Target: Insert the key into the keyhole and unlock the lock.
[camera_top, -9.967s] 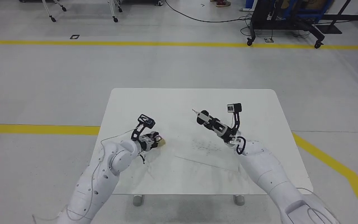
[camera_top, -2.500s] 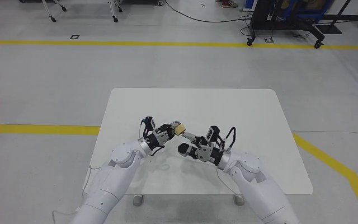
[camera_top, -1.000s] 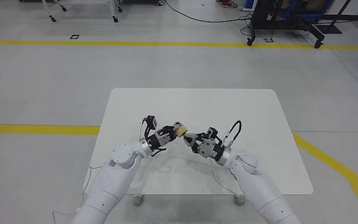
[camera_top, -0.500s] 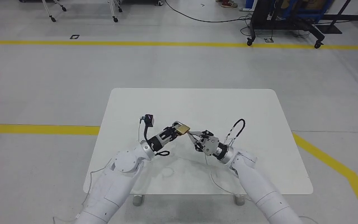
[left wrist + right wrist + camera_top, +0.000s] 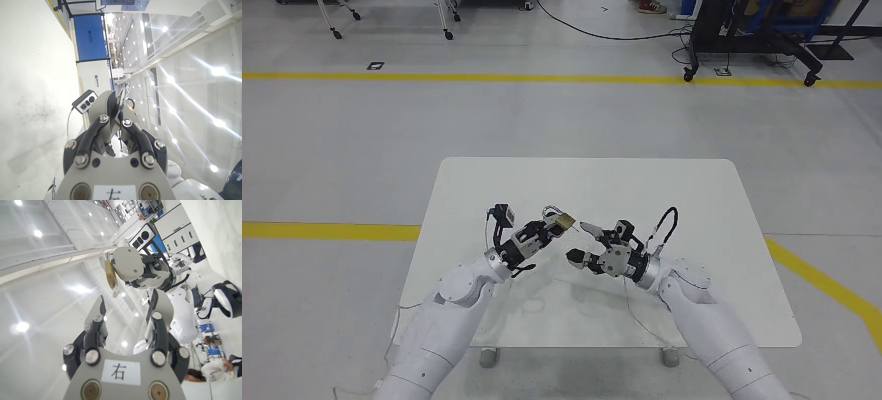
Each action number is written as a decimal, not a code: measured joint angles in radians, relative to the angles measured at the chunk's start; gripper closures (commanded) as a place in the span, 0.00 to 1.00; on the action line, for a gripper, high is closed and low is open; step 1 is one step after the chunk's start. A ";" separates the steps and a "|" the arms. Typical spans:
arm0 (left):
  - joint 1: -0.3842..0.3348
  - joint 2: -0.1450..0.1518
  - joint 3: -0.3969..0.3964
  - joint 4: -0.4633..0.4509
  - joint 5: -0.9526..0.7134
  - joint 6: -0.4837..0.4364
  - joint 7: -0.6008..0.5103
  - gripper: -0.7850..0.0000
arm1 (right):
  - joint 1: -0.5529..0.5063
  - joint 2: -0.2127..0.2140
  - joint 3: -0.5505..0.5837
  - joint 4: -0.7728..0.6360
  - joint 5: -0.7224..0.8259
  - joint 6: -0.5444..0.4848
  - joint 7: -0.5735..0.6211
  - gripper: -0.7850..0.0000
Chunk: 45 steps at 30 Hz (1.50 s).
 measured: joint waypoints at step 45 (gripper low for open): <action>-0.082 -0.024 0.204 0.015 0.517 0.208 0.077 0.00 | -0.340 0.067 0.372 -0.436 -0.266 -0.164 -0.235 0.00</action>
